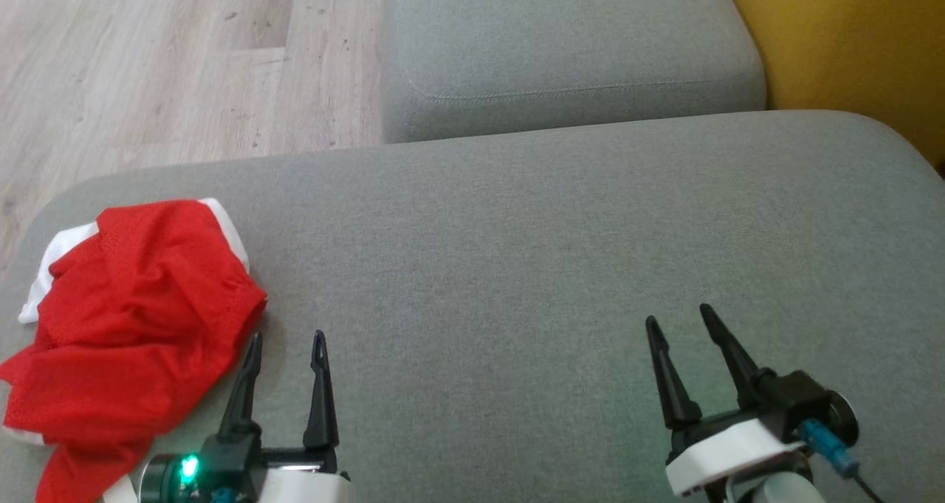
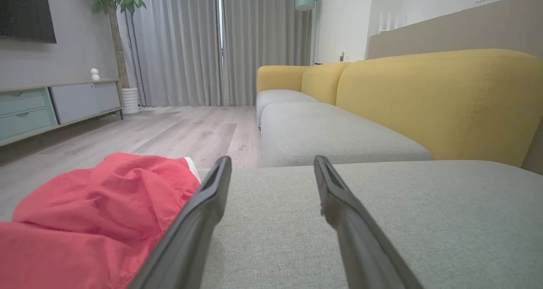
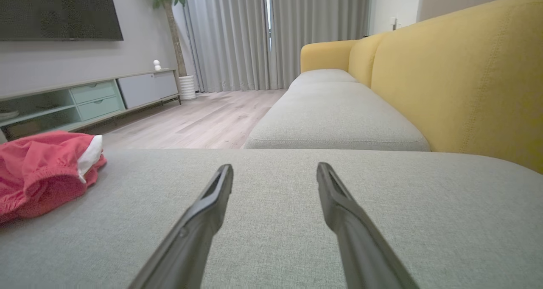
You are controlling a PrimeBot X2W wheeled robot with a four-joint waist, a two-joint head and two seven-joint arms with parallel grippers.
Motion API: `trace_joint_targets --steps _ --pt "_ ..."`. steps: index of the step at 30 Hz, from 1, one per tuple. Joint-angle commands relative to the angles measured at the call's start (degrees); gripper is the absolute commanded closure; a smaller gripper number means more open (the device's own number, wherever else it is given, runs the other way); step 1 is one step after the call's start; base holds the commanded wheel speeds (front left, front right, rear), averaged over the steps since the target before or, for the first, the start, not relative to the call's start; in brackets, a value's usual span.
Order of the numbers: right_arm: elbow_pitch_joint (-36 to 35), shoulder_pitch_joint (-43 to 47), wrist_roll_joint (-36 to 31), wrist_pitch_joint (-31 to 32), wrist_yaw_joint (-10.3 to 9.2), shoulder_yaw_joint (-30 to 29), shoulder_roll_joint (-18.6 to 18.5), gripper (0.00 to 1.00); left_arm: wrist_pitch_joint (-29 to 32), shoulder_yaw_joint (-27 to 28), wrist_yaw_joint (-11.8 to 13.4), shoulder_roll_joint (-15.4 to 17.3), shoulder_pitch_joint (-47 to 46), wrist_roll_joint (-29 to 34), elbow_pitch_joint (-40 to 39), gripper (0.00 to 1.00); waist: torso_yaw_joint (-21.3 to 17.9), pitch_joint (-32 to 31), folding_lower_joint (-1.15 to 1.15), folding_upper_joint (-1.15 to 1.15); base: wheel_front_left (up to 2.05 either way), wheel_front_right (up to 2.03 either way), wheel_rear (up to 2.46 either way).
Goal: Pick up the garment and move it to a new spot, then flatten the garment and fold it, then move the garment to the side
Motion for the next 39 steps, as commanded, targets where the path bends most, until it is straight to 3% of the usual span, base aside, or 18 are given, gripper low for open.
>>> trace_joint_targets --steps 1,17,24,39 --pt "-1.5 -1.1 -1.4 -0.9 -0.04 1.8 -0.5 0.00 -0.7 1.4 0.5 0.2 -1.0 1.5 -2.2 0.00 -0.1 -0.1 0.00 0.00 0.00 0.00 0.00" --pt "-0.3 -0.9 -1.5 -0.9 -0.04 2.0 -0.5 0.00 -0.7 1.6 0.7 0.2 -0.1 1.1 -0.2 0.00 -0.8 -0.4 0.00 0.00 0.00 0.00 0.00" --pt "-0.5 0.0 -1.7 -0.9 -0.04 1.6 -0.5 0.00 -0.7 1.6 1.1 0.2 -0.3 1.4 -0.1 0.00 1.4 -0.1 0.00 0.00 0.00 0.00 0.00" --pt "-0.7 -0.6 -1.7 -0.9 -0.04 2.1 -0.5 0.00 -0.7 3.5 2.5 0.2 -0.3 2.1 -0.9 0.00 19.1 2.0 0.00 0.00 0.00 0.00 0.00"
